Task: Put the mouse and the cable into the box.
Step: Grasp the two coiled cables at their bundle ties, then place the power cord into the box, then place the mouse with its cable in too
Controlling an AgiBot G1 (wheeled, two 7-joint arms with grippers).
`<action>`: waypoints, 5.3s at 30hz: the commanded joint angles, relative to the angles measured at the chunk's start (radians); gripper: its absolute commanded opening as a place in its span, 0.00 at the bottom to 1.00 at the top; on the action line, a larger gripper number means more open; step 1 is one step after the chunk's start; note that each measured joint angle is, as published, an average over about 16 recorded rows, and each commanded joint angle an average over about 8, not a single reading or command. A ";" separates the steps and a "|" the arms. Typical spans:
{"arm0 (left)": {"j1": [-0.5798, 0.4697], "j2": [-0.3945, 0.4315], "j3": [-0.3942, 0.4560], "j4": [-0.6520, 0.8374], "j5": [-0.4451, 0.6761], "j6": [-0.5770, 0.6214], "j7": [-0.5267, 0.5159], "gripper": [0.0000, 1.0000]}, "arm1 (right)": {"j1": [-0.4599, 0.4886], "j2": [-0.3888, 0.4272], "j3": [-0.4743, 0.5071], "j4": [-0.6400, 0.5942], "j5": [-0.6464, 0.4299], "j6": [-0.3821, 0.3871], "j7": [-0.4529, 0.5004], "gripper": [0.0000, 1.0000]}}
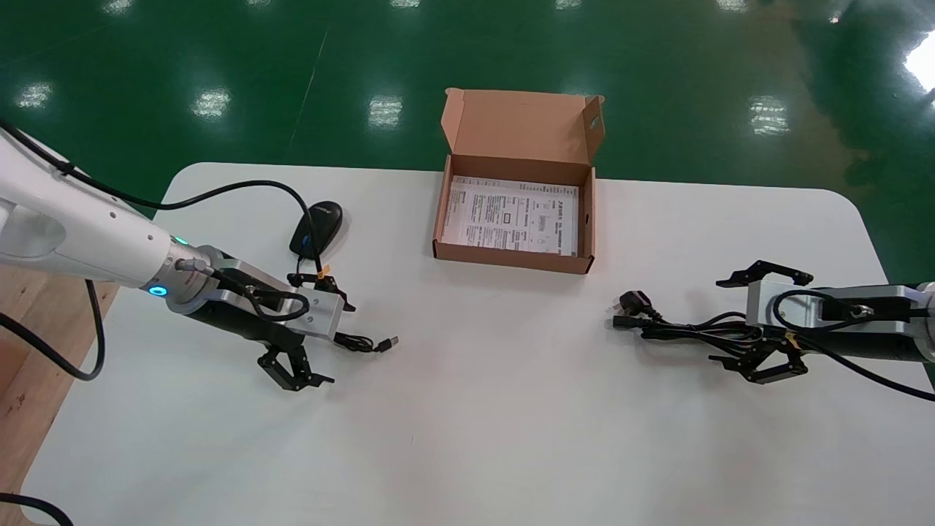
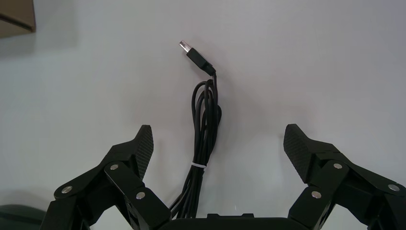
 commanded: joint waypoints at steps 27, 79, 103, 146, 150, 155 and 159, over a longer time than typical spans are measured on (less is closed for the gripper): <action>0.004 0.011 -0.001 0.059 0.000 -0.033 0.060 0.00 | 0.028 -0.080 0.008 -0.126 0.008 0.047 -0.025 0.00; -0.246 -0.053 -0.024 -0.027 -0.027 -0.028 0.059 0.00 | 0.130 -0.051 0.038 0.042 0.041 0.088 -0.135 0.00; -0.522 0.022 -0.147 -0.042 -0.185 -0.134 0.250 0.00 | 0.058 -0.413 0.006 0.172 -0.009 0.433 -0.269 0.00; -0.416 0.119 -0.172 0.033 -0.224 -0.313 0.325 0.00 | 0.155 -0.343 -0.010 -0.025 0.127 0.320 -0.326 1.00; -0.338 0.128 -0.190 -0.004 -0.258 -0.336 0.321 0.00 | 0.202 -0.250 0.005 -0.059 0.145 0.264 -0.312 1.00; -0.233 0.136 -0.200 -0.075 -0.303 -0.353 0.310 0.00 | 0.247 -0.149 0.004 -0.092 0.140 0.235 -0.310 1.00; -0.163 0.140 -0.188 -0.144 -0.338 -0.352 0.296 0.00 | 0.268 -0.088 -0.003 -0.109 0.127 0.236 -0.323 1.00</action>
